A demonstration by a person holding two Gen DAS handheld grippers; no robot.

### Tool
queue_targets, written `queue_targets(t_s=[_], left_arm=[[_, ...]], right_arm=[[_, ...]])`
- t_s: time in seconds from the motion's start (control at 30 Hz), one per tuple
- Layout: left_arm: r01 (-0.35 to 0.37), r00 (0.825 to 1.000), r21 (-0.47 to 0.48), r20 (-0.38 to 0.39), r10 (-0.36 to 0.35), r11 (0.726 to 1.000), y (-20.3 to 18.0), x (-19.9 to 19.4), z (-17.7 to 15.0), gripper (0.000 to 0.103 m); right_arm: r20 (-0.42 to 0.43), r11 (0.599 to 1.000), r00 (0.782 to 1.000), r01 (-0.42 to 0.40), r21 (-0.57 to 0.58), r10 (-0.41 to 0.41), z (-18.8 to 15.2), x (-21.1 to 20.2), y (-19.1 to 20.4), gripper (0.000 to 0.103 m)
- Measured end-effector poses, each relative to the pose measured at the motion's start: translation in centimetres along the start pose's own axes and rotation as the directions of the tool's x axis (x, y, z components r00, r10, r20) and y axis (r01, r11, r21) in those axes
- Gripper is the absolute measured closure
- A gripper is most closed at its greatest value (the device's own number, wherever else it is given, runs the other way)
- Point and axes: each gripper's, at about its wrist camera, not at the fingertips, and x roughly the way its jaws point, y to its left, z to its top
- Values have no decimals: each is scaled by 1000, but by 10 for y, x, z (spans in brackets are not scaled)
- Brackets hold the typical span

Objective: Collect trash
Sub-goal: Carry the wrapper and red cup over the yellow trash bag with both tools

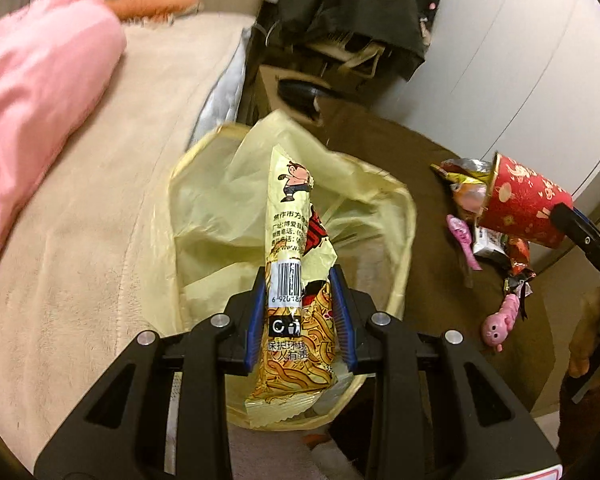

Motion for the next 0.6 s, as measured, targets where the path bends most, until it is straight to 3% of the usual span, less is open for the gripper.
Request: queue_targets(t_s=[0.17,0.33,0.6], left_arm=[[38,995,13,-90,-37,999,12,31,6,74],[10,988,44,-153,-3,999,18,63,15,74],[-13,984,48,-176,21,999,23,92,27,74]], right_arm=[[-90,994,990,-108,-23,106,8,49,22,51],[-188,986,969,-164,3,161,9,106,32,51],[-265,985,949,-167,49,174,7,166,30,51]])
